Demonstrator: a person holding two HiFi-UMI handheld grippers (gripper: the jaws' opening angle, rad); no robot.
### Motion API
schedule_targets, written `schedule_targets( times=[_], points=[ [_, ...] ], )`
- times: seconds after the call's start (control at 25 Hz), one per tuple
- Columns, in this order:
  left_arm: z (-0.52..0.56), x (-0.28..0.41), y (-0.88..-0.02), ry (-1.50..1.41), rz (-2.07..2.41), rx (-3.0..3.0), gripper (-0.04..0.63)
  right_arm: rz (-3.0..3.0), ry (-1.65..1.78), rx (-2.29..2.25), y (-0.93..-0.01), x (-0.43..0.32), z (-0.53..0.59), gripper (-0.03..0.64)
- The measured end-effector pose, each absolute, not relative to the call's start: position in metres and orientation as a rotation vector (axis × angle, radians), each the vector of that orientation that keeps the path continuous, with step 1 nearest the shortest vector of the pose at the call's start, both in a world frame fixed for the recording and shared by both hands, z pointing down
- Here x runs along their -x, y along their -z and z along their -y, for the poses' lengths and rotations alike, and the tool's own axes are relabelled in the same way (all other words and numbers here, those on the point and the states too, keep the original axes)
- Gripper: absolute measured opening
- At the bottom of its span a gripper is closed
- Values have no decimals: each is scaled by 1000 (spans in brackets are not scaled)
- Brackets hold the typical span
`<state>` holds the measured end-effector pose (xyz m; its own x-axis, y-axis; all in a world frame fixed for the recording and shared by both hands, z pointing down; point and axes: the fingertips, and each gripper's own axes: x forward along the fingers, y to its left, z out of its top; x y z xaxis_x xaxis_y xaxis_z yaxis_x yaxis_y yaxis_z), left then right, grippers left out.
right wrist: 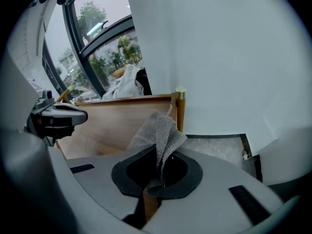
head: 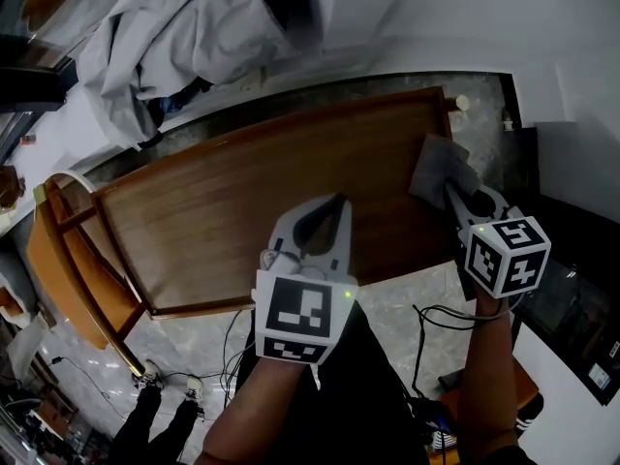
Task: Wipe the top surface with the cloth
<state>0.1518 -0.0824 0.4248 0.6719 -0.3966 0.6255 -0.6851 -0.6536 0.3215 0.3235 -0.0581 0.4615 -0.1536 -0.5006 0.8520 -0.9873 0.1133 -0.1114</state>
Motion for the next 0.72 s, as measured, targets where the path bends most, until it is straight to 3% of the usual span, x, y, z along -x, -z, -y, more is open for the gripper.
schedule_targets(
  times=[0.44, 0.72],
  points=[
    [63, -181, -425, -664, 760, -2354, 11, 1759, -888, -1519, -439, -333, 53, 28],
    [65, -118, -422, -638, 878, -2297, 11, 2024, -845, -1497, -404, -234, 60, 28]
  ],
)
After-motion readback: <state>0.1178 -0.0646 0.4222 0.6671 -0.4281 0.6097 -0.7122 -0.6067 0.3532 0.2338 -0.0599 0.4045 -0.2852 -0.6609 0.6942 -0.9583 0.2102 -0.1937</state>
